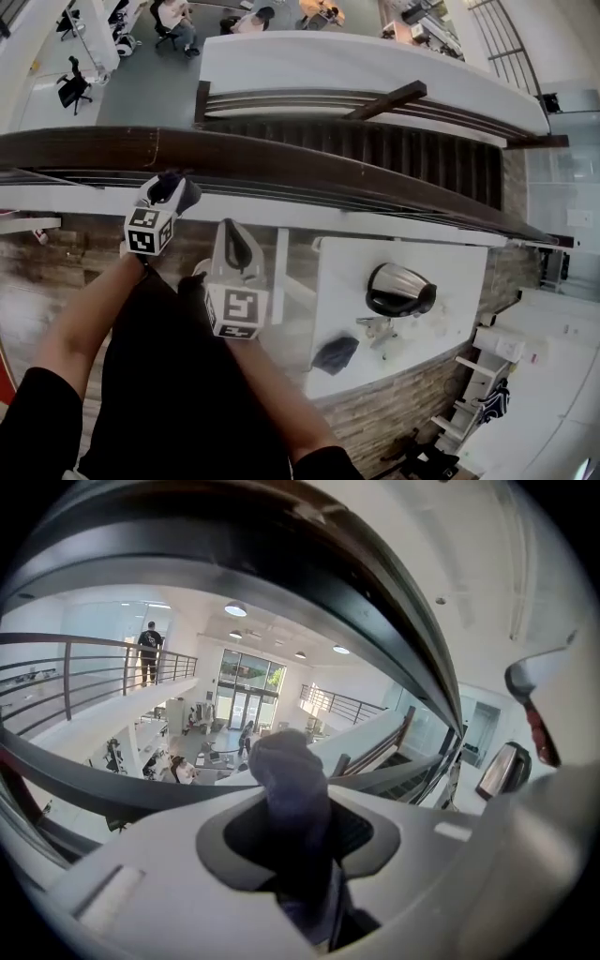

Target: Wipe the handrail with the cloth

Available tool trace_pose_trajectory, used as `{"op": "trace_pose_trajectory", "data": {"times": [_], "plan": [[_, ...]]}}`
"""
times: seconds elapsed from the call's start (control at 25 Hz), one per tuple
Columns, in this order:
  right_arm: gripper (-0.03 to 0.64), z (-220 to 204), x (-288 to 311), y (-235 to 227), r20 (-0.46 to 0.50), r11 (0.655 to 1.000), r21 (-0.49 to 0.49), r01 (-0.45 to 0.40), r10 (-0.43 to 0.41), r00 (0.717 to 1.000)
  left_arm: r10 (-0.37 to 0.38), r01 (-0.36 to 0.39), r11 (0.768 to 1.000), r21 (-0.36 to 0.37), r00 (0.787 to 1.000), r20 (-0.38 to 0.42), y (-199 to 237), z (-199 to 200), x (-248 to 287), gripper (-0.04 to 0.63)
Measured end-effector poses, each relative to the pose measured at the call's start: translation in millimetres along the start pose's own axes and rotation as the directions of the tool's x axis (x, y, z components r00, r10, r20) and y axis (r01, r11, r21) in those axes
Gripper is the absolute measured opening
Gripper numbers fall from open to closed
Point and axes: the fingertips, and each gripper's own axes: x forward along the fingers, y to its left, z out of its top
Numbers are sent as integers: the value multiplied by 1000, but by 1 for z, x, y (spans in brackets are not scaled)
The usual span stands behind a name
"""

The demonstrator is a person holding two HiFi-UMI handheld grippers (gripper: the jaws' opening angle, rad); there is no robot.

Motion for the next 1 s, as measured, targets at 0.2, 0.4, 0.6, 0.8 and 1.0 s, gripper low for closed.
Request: {"op": "trace_pose_trajectory", "data": {"times": [0.2,0.4,0.6,0.8,1.0], "plan": [[2,-8,28,39,-18,996,-3,-88,88,996,90,-90,996,2,996,1,49,-7,-40,112],[2,-5,56,96,-41,979,-46,-201,199,979,203,-203,979,-19,979,-1,122,-10,-87,112],[2,-4,81,143,-76,959,-80,-271,265,961,256,-259,963,-70,966,-43,179,-30,-115,113],[3,-3,95,186,-113,946,-101,-308,297,948,262,-273,958,-84,958,-116,219,-59,-129,112],[2,0,113,210,-125,948,-125,-292,277,953,219,-234,970,-61,957,-189,247,-85,-133,112]]}}
